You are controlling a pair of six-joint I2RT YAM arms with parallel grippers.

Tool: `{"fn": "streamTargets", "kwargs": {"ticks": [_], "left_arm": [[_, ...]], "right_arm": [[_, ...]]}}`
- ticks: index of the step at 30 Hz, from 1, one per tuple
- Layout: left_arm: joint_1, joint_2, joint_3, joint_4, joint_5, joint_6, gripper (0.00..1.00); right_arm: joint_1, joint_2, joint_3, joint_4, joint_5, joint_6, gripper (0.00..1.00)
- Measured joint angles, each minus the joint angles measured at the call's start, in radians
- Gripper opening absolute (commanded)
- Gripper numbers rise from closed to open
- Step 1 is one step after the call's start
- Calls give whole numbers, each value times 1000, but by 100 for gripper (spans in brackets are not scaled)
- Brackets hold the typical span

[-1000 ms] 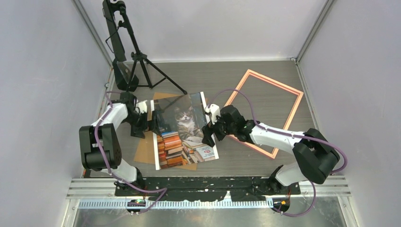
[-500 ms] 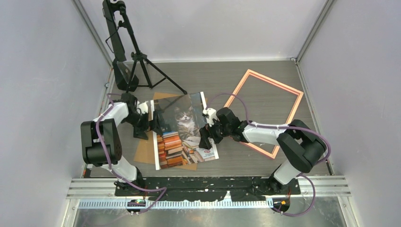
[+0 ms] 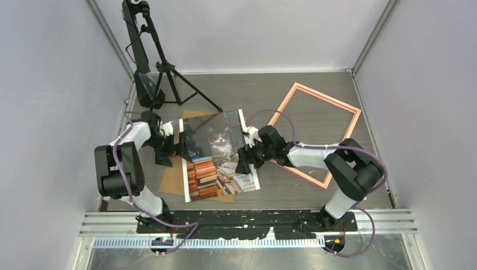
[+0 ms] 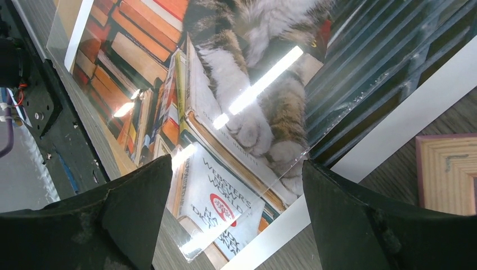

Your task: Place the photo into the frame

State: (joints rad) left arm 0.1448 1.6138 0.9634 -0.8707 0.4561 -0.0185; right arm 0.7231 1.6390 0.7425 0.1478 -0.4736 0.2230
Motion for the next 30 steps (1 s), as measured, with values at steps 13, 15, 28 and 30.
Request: {"fn": "streamTargets", "kwargs": {"ticks": [13,15,28,30], "left_arm": [[4,67,37,-26,16,-7,99],[10,77,42,-31,25,-9,99],[19,90,40,-28,77,-27,99],[17,89,36,-25,87,-28,99]], "right_arm": [[-59,56,15,65,-97,95,90],[-72,69,19,79,-123,116,90],[-145,92,-3,145,-213,214,83],[-157,92,-13,163,-226,231,83]]}}
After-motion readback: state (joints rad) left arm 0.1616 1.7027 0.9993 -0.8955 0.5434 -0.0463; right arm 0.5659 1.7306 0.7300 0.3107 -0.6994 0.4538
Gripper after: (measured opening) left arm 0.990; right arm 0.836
